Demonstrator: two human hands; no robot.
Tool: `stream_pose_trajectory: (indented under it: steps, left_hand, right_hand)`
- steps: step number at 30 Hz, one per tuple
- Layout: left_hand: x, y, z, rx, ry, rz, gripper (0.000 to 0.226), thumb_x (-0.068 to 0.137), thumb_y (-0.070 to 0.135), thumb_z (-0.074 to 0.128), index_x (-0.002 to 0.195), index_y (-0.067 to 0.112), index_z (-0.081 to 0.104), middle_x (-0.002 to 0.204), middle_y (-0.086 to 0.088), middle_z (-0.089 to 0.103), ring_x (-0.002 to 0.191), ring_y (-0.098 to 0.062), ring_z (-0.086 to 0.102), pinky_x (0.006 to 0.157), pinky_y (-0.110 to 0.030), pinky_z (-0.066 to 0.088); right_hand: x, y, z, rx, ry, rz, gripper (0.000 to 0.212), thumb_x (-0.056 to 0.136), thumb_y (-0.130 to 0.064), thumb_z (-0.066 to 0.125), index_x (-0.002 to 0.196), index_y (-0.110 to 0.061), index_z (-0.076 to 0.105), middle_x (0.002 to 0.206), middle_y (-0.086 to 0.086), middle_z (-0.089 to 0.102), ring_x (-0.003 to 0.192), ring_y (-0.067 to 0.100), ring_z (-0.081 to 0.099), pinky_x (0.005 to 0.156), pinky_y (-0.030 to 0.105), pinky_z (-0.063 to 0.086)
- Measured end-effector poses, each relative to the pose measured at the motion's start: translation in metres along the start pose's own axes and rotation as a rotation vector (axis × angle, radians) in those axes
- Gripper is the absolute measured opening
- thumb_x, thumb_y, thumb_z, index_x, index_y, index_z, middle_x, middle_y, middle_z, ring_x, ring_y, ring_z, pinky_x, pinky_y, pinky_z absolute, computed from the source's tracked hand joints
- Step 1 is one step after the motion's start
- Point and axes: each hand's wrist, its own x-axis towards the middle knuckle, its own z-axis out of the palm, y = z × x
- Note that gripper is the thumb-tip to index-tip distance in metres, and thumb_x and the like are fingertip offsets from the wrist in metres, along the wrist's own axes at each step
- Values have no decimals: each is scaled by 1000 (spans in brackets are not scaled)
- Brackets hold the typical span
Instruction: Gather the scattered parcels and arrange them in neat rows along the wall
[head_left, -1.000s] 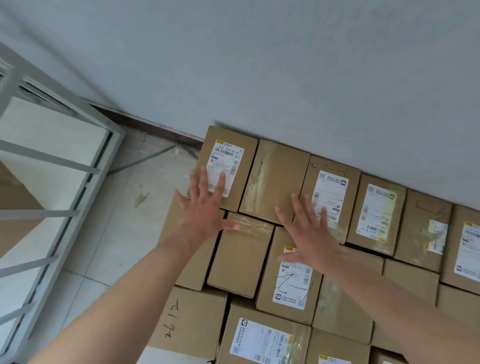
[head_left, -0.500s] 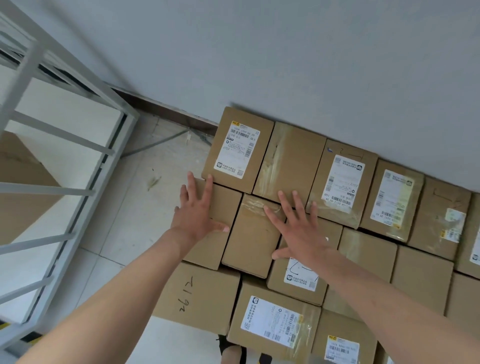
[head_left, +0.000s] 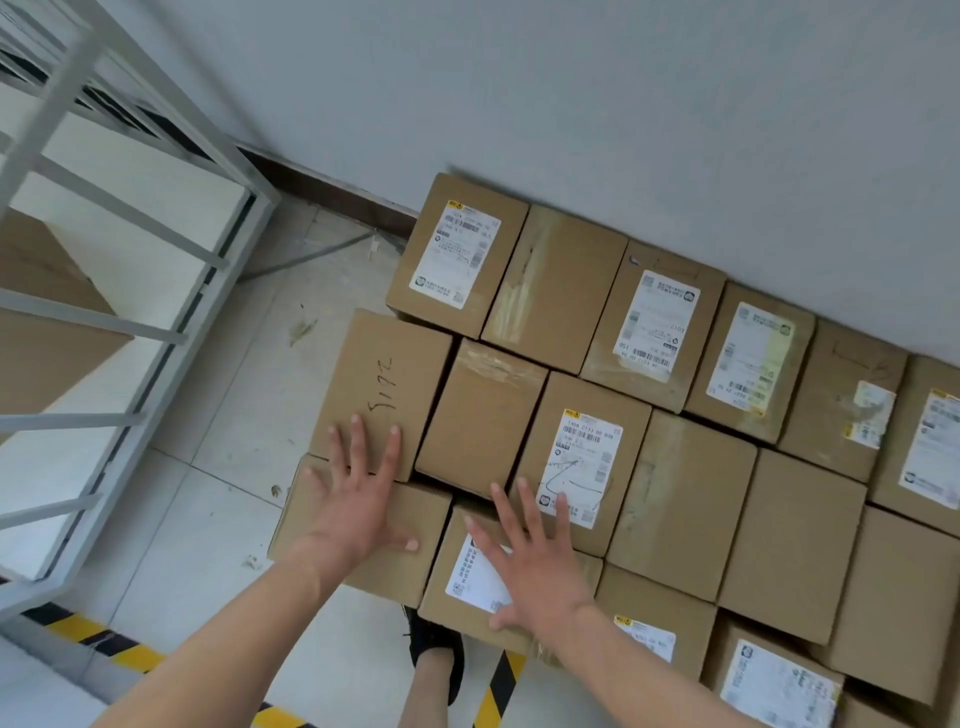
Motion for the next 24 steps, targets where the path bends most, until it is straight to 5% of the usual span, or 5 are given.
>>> stream_pose_trajectory:
  steps: [8,14,19,24]
  left_hand:
    - [-2,9,5,33,46,12,143,64,63,78,146,25,-33,146,-22,-46,132,-51,-40,110,-74,7]
    - [-16,46,5,22,30,135,138,67,66,74,135,32,-41,151,-13,-43,139,-39,-36,114,-68,7]
    - [-26,128,-7,44,36,312,128,75,60,72,140,38,-37,154,-9,-38,141,-36,-33,113,-69,4]
    - [-58,212,-29,15,111,366,110,85,62,59,149,34,-26,162,-10,-22,147,-32,-22,116,-65,5]
  right_hand:
    - [2,1,4,-35,18,20,135,71,-81,57,128,-28,-53,137,22,-56,127,51,-47,98,79,-16]
    - [-16,29,-10,-40,122,-37,109,82,-82,38,145,-28,-33,155,17,-35,138,46,-34,108,74,-4]
    - [-48,101,-29,-62,209,149,93,84,-83,11,145,-28,-33,158,18,-26,144,45,-23,111,68,5]
    - [-120,152,-43,78,233,327,87,87,-77,14,154,-28,-13,162,15,-16,148,40,-13,115,65,8]
